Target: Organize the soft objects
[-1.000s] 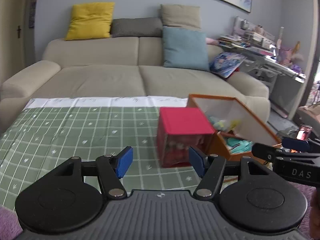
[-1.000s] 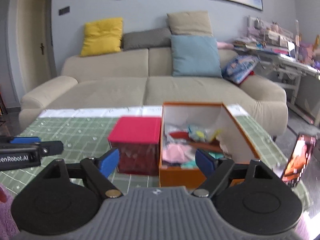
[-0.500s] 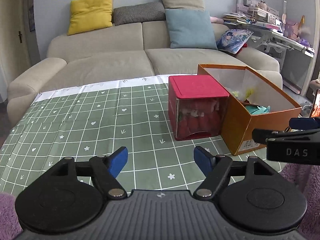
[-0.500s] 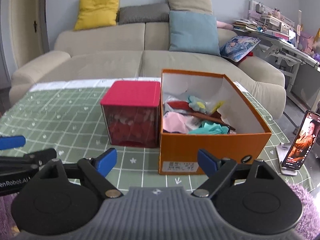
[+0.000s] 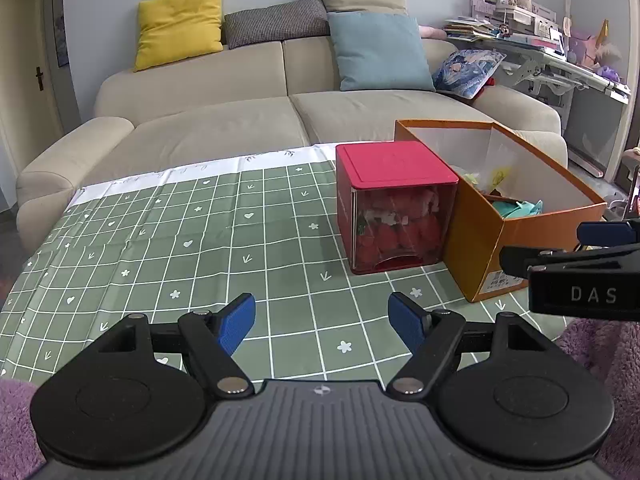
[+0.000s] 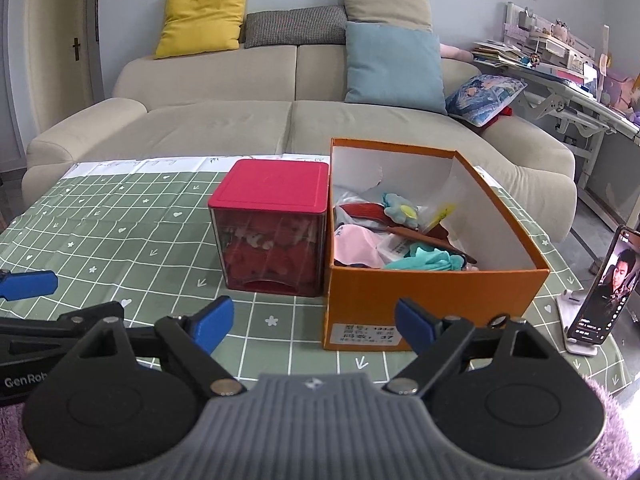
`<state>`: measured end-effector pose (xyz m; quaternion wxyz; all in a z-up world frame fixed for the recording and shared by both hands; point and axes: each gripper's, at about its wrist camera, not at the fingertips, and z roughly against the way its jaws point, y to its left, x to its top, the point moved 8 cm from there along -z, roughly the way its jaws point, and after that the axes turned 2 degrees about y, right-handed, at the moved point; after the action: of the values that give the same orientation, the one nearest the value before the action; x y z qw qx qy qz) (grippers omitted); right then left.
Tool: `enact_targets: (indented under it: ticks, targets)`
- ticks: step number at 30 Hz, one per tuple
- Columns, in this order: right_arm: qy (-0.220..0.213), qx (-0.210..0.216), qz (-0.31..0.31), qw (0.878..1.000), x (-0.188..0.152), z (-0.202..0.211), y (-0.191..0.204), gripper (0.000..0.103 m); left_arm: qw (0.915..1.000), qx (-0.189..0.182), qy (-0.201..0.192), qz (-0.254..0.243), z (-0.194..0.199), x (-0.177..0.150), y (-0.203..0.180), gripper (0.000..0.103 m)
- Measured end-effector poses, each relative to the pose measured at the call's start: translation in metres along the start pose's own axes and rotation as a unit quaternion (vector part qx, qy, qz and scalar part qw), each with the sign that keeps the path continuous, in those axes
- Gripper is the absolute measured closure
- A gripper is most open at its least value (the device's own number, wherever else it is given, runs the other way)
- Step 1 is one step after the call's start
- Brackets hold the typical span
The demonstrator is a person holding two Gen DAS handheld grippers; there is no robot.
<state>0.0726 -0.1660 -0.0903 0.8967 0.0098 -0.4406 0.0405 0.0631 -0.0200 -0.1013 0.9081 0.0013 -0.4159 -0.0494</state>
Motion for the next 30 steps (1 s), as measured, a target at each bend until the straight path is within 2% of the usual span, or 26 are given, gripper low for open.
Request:
enact_targets:
  ticks: [30]
  targets:
    - [-0.001, 0.0, -0.006, 1.0, 0.0003, -0.0001, -0.0008, 0.017, 1.0, 0.002, 0.0, -0.001, 0.0, 0.0001, 0.0018, 0.014]
